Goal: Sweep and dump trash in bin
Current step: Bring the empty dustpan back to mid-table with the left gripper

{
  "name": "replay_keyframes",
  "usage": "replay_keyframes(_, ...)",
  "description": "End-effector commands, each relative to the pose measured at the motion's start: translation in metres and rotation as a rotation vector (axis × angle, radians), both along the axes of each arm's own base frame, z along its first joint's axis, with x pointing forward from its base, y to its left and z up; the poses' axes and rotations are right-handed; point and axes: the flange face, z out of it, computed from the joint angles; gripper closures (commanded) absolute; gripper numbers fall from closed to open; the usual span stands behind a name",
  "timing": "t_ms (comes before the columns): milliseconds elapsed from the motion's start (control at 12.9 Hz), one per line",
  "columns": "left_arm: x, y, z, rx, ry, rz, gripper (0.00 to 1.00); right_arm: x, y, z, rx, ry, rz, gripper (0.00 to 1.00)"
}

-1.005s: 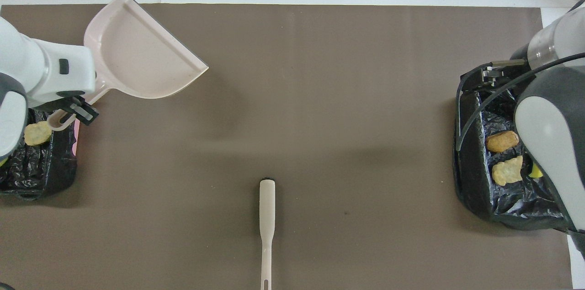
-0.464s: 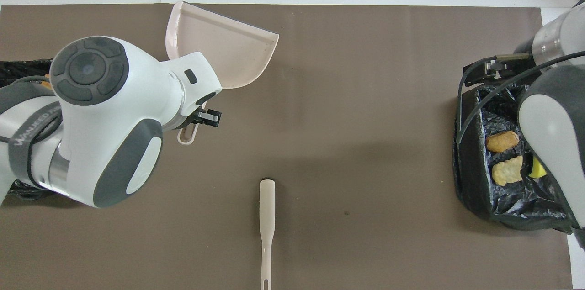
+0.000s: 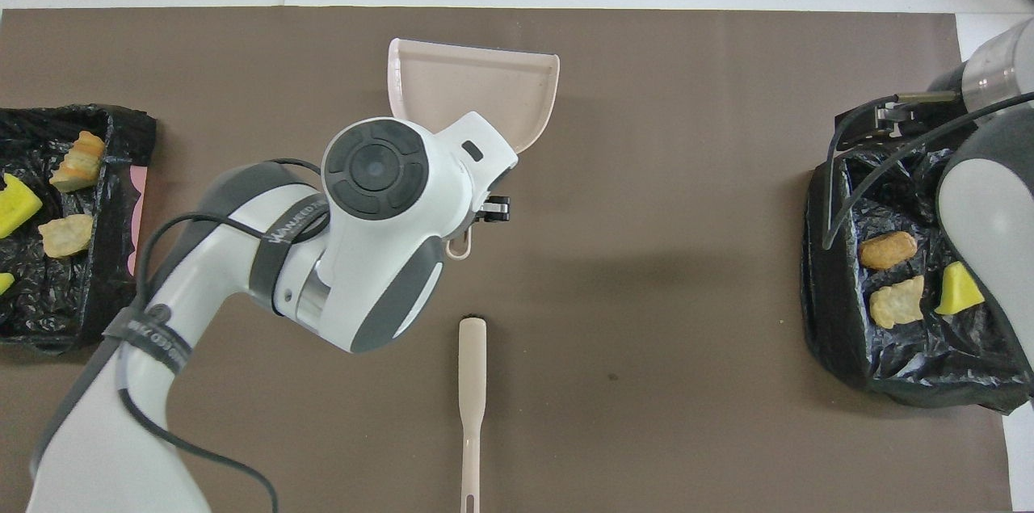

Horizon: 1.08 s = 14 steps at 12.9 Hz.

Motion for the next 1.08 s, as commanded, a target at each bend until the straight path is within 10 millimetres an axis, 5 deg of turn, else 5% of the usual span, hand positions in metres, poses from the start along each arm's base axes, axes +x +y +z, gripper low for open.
replay_keyframes(0, 0.001, -0.022, -0.015, -0.03, -0.007, 0.026, 1.0, -0.002, -0.003, 0.004, 0.045, -0.006, -0.002, 0.0)
replay_keyframes(309, -0.019, -0.06, -0.081, -0.034, 0.019, 0.013, 1.0, -0.009, -0.02, 0.015, 0.061, -0.012, -0.006, 0.0)
replay_keyframes(773, -0.036, -0.067, -0.101, -0.046, 0.044, 0.019, 1.0, -0.019, -0.053, 0.038, 0.098, -0.039, -0.024, 0.0)
replay_keyframes(850, -0.033, -0.066, -0.096, -0.052, 0.037, 0.025, 0.66, -0.019, -0.054, 0.038, 0.099, -0.039, -0.026, 0.0)
replay_keyframes(927, -0.029, -0.064, -0.092, -0.058, 0.029, 0.029, 0.01, -0.019, -0.054, 0.038, 0.099, -0.039, -0.029, 0.0)
replay_keyframes(1005, -0.03, -0.06, -0.085, -0.053, 0.036, 0.029, 0.0, -0.02, -0.052, 0.038, 0.098, -0.032, -0.029, 0.0)
